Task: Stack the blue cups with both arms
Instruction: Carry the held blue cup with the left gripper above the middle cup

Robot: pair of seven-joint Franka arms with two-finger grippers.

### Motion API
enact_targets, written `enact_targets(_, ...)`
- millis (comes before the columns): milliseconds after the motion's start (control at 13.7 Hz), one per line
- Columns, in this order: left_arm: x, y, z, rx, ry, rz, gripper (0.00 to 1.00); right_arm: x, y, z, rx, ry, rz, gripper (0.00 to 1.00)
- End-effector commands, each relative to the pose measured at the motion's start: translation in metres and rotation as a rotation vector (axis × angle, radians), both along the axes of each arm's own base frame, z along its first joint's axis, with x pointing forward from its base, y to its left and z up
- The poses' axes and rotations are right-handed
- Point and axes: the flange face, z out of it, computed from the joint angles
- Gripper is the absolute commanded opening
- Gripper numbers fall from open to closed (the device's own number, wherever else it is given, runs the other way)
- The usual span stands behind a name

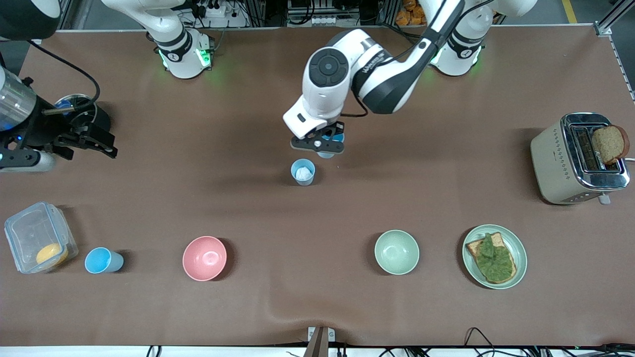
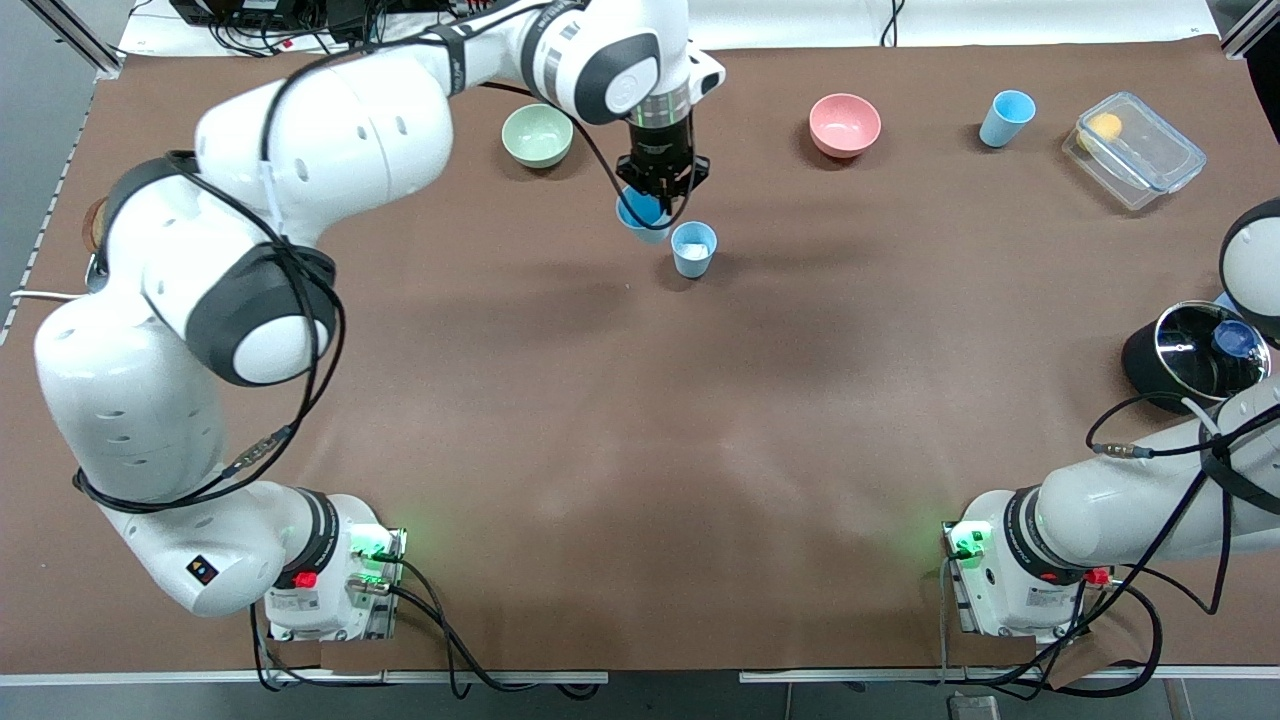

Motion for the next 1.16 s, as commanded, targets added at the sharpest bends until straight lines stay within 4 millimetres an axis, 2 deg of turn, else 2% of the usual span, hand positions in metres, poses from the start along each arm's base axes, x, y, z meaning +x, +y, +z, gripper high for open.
enact_targets(0,0.003,-0.030,-0.015,0.006,-0.045,0.032,0.00,0.001,0.000,-0.002,0.010,0.000,0.019,1.00)
enact_targets(218,0.007,-0.039,-0.034,0.000,-0.067,0.041,0.00,0.001,0.003,-0.002,0.010,-0.002,0.025,1.00)
enact_targets(364,0.011,-0.042,-0.035,-0.014,-0.070,0.051,0.00,-0.002,0.001,0.004,0.002,-0.012,0.025,1.00)
enact_targets(582,0.014,-0.047,-0.049,-0.028,-0.082,0.054,0.00,0.001,-0.004,0.002,-0.045,-0.021,0.021,1.00)
enact_targets(728,0.017,-0.047,-0.049,-0.034,-0.089,0.057,0.00,0.005,-0.007,0.003,-0.057,-0.047,0.017,1.00)
enact_targets(1092,0.015,-0.052,-0.059,-0.034,-0.084,0.085,0.00,0.006,-0.035,0.004,-0.091,-0.047,-0.035,1.00)
